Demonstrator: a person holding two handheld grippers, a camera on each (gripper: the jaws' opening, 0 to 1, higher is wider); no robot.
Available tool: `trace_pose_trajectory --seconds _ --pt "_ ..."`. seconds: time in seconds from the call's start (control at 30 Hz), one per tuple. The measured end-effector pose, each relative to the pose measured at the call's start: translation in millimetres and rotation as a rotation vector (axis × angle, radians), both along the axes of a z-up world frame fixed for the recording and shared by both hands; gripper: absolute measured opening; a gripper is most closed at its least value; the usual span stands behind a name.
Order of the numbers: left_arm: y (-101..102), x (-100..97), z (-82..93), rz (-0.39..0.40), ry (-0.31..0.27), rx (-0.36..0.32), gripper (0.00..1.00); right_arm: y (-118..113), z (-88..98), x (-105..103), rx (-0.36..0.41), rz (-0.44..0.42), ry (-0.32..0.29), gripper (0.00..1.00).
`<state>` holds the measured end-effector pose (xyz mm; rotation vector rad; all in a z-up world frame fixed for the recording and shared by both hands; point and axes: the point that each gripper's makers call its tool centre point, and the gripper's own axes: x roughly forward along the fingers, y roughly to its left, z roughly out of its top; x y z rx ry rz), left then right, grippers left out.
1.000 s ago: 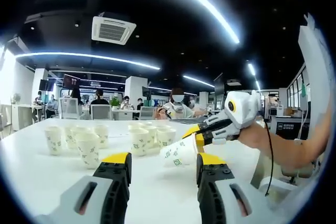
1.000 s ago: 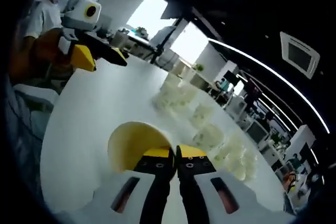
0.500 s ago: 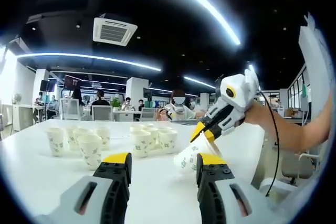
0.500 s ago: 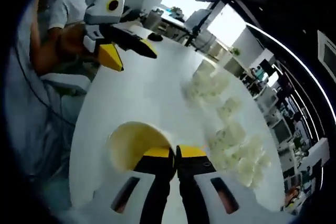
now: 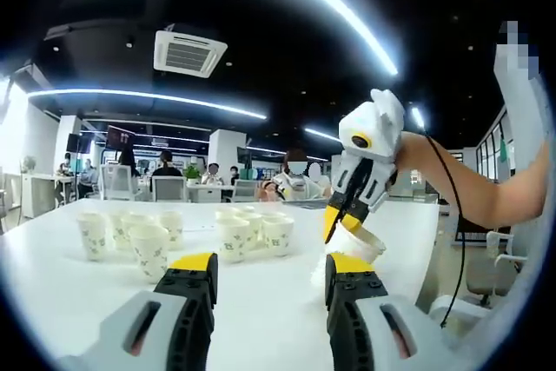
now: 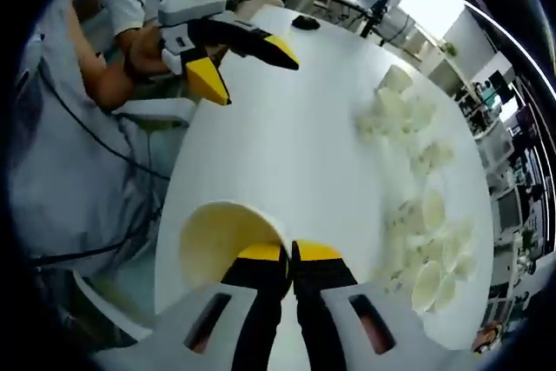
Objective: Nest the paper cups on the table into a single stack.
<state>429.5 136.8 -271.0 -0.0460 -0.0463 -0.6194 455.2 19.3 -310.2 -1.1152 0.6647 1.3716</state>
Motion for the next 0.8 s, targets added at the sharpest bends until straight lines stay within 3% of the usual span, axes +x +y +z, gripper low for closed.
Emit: trace_pose_trajectory --seconds 0.1,0.17,0.43,0.63,0.8 --pt "-0.9 0.0 -0.6 -0.002 0.001 0.0 0.53 -1.1 -6.4 -3.3 -0.055 0.013 0.054 0.04" --pt "-1.2 0.0 -0.3 -0.003 0.0 -0.002 0.53 1.3 -9.3 -1.4 -0.07 0.024 0.057 0.04" --pt "3.0 1.2 -0.8 0.005 0.0 -0.003 0.53 -2.5 -21.3 -24.8 -0.172 0.086 0.187 0.04" --pt "6.2 2.5 -0.8 0.016 -0.001 -0.004 0.53 -5.6 -28.1 -27.7 -0.238 0.092 0.235 0.04" --pt "6.0 2.6 0.0 0.019 -0.002 -0.004 0.53 -2.8 -25.8 -23.2 -0.239 0.098 0.228 0.04"
